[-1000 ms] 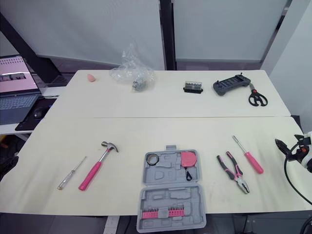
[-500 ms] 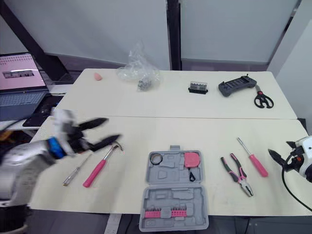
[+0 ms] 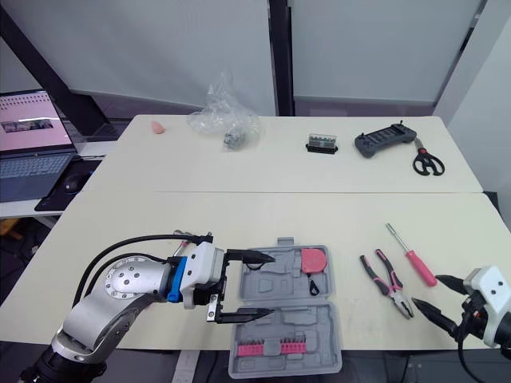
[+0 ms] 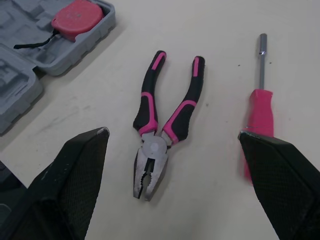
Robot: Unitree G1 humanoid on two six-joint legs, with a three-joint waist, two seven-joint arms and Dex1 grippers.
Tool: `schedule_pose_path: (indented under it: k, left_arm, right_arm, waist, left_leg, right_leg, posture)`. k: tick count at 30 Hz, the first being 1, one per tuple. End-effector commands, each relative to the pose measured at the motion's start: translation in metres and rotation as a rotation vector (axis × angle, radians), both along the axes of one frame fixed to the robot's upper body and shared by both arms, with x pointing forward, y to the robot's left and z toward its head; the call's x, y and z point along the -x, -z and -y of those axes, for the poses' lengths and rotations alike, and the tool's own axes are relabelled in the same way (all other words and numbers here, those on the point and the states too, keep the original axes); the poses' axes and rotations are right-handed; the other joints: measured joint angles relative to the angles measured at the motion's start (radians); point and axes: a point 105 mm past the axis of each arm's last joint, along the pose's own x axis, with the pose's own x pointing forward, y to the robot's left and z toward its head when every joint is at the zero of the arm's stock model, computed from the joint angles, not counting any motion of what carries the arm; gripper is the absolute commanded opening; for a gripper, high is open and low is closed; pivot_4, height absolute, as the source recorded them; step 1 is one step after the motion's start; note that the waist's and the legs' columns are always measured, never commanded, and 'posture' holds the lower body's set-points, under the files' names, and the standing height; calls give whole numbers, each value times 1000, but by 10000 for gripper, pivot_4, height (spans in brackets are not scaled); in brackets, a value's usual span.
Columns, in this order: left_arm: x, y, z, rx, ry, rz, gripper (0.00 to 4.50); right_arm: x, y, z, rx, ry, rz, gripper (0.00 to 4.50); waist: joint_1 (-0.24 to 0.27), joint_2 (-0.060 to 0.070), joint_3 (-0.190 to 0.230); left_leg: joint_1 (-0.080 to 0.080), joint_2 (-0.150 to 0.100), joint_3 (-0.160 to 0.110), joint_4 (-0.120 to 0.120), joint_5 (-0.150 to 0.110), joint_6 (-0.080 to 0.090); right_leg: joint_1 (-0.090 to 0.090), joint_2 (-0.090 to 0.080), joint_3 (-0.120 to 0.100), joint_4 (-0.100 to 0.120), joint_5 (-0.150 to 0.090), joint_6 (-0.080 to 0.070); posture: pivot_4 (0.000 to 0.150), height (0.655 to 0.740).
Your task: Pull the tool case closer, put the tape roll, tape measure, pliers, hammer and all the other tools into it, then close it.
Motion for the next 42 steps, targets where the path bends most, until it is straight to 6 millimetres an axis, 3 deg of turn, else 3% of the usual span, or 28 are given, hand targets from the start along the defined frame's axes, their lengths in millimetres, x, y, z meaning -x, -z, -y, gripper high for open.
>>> schedule_pose_path:
  k: [1,9,16,25,28,32,34,40,42]
  left_arm:
    - [1,-3,2,-3,9,33,45000]
    - [7,-3,2,0,-7,29,45000]
    - [9,-5,3,19,-36,2,45000]
    - [8,-5,3,18,-43,2,45000]
    - [8,-4,2,17,-45,0,45000]
    - [9,-5,3,20,-45,-1,45000]
    - [9,-5,3,20,-47,-2,45000]
    - [9,-5,3,24,-49,0,45000]
    - [10,-5,3,24,-48,0,45000]
  right_arm:
    - [-8,6,-8,34,-8,22,44156]
    - [-11,34,-18,80,30,-39,44156]
    - [-20,45,-29,95,90,-35,44156]
    - [-23,56,-26,135,148,-45,44156]
    - [-23,56,-27,137,148,-44,38635]
    - [-21,58,-32,130,146,-50,26014]
    - [-19,61,-34,126,147,-59,21917]
    - [-19,62,-33,121,155,-56,13303]
    - [-19,62,-33,121,151,-53,12597]
  waist:
    - [-2,0,0]
    - [3,0,0]
    - [3,0,0]
    - [2,0,0]
    - [2,0,0]
    - [2,0,0]
    - [2,-1,0]
    - [1,-1,-1]
    - [1,-1,-1]
  left_leg:
    - [0,0,0,0,0,0]
    - [0,0,0,0,0,0]
    - [0,0,-1,0,0,0]
    - [0,0,-1,0,0,0]
    - [0,0,0,0,0,0]
    - [0,0,-1,0,0,0]
    - [0,0,-1,0,0,0]
    - [0,0,-1,0,0,0]
    - [0,0,-1,0,0,0]
  right_leg:
    - [0,0,0,0,0,0]
    - [0,0,0,-1,0,0]
    - [0,0,0,0,0,0]
    - [0,0,0,0,0,0]
    - [0,0,0,0,0,0]
    - [0,0,0,0,0,0]
    - [0,0,0,0,0,0]
    - [0,0,0,0,0,0]
    - [0,0,0,0,0,0]
  posture:
    - [1500,7400]
    - [1500,7400]
    - [1500,7400]
    - [1500,7400]
    - [1500,7400]
    - [1500,7400]
    - [1500,7400]
    - [1500,7400]
    - [1500,7400]
